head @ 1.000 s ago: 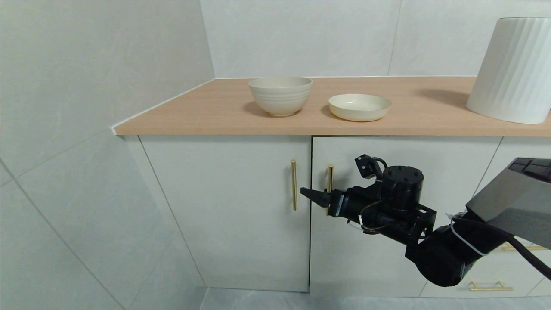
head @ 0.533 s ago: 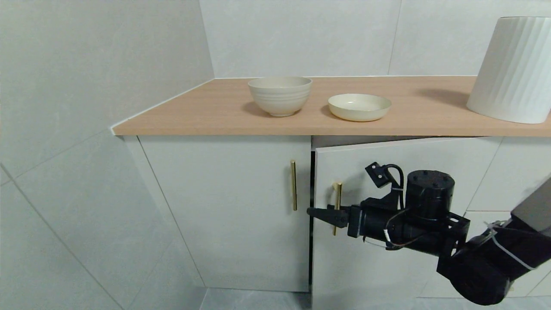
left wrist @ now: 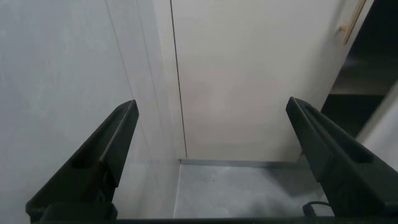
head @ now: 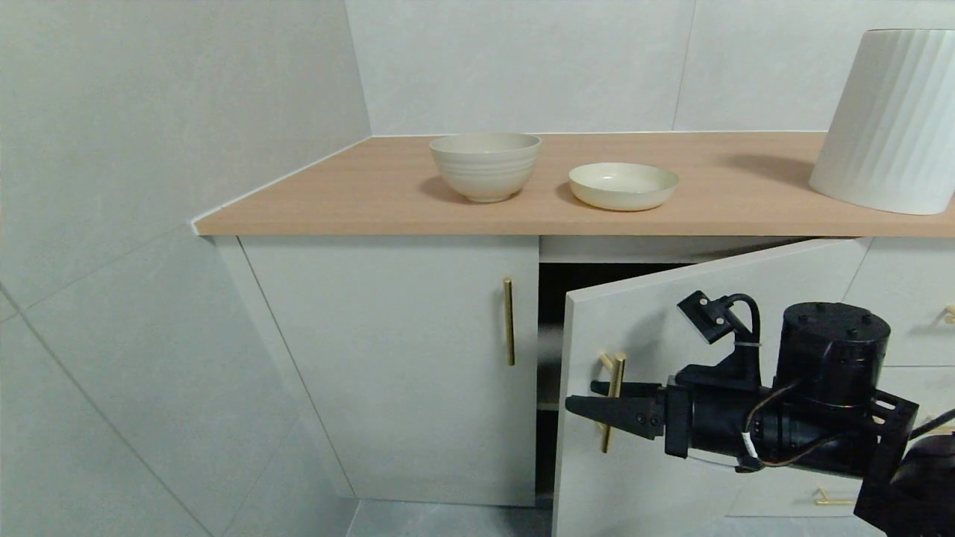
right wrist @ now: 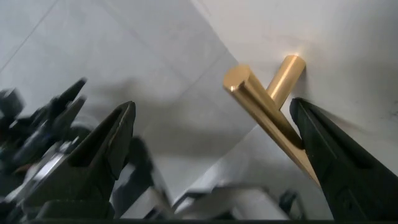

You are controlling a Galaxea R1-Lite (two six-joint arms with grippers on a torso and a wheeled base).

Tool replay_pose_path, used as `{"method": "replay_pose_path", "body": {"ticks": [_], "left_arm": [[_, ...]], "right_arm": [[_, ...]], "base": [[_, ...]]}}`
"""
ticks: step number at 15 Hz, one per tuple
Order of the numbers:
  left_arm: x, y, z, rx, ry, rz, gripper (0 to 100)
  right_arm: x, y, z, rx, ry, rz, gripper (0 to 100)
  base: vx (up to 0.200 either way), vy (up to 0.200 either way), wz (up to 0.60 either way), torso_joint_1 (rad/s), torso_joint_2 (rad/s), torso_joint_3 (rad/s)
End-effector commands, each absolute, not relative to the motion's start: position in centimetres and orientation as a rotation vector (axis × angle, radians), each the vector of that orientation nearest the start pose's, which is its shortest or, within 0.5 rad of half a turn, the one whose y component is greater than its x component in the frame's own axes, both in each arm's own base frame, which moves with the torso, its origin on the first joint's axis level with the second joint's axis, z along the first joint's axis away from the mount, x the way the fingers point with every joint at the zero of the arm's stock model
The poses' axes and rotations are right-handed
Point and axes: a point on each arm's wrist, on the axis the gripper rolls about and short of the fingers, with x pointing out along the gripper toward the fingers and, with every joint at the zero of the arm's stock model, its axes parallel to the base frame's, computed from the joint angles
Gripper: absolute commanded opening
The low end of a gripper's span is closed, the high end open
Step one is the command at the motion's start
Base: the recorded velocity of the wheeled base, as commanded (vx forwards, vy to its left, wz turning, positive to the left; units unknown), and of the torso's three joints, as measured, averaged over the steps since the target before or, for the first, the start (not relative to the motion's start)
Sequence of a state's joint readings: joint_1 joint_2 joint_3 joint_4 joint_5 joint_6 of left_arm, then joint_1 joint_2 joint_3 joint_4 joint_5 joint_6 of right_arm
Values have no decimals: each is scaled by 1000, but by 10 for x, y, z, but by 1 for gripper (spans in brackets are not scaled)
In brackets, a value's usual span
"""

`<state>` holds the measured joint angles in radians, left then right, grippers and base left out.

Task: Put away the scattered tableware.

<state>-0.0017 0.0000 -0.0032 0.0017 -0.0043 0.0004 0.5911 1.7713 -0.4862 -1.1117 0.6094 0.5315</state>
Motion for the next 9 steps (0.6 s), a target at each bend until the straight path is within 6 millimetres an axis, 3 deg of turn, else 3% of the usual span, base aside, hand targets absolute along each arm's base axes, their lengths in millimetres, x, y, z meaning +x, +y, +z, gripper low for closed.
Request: {"method": "replay_pose_path", "body": {"ticks": [1,9], "left_arm": [[-23,0,76,0,-2,-6,100],[-23,0,76,5,-2,-6,100]], "right_arm": [[214,160,145,465,492,1144,100],[209,156,137,461,540,1129,100]], "base": [[0,0,0,0,0,0],[0,0,0,0,0,0]]}}
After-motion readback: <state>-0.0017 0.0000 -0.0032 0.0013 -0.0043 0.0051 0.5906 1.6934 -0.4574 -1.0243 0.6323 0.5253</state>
